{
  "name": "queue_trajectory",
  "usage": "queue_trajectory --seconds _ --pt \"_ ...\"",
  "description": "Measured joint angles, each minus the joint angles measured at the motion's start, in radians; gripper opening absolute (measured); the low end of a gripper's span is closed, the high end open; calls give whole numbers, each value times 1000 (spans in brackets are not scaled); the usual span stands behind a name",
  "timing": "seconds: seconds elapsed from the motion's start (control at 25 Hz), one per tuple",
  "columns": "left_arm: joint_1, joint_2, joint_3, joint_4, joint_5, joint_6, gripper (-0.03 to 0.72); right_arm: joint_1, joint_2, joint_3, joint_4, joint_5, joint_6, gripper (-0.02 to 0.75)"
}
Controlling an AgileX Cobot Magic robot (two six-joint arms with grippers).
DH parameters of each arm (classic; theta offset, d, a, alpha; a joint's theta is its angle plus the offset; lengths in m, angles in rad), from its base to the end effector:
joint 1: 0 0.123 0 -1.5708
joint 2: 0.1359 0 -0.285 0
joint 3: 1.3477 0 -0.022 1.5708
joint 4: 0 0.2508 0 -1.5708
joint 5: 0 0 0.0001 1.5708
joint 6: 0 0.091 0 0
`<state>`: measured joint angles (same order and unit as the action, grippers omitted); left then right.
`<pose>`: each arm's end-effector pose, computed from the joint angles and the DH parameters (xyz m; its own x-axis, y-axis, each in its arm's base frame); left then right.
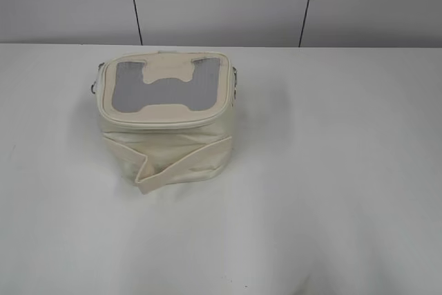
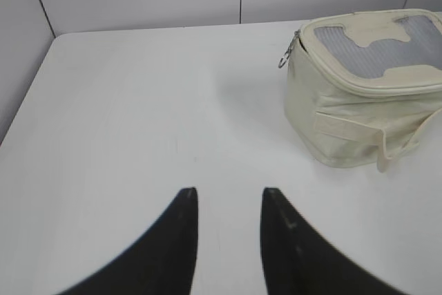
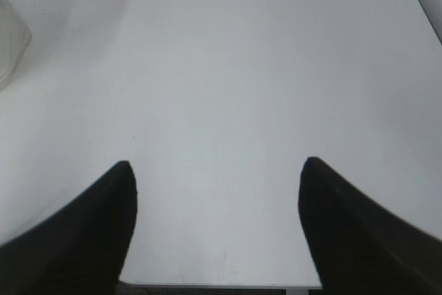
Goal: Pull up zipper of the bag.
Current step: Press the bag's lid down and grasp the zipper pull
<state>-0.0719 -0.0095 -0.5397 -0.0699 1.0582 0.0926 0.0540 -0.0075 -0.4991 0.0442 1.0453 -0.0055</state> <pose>-0.0116 -0.0047 0.2885 -0.3993 0.0870 -0.9127 0.1506 0.9882 0.0283 -0.0055 0.0032 0.2783 -0.4367 -0.0069 -0.8996 -0.0810 0.9962 0.0317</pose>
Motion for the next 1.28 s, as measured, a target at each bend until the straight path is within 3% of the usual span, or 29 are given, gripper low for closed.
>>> queue_trajectory --seconds 1.04,1.28 --pt "0 0 0 0 0 0 240 0 0 0 0 0 0 569" --pt "0 0 0 0 0 0 240 0 96 -17 83 -52 -64 569"
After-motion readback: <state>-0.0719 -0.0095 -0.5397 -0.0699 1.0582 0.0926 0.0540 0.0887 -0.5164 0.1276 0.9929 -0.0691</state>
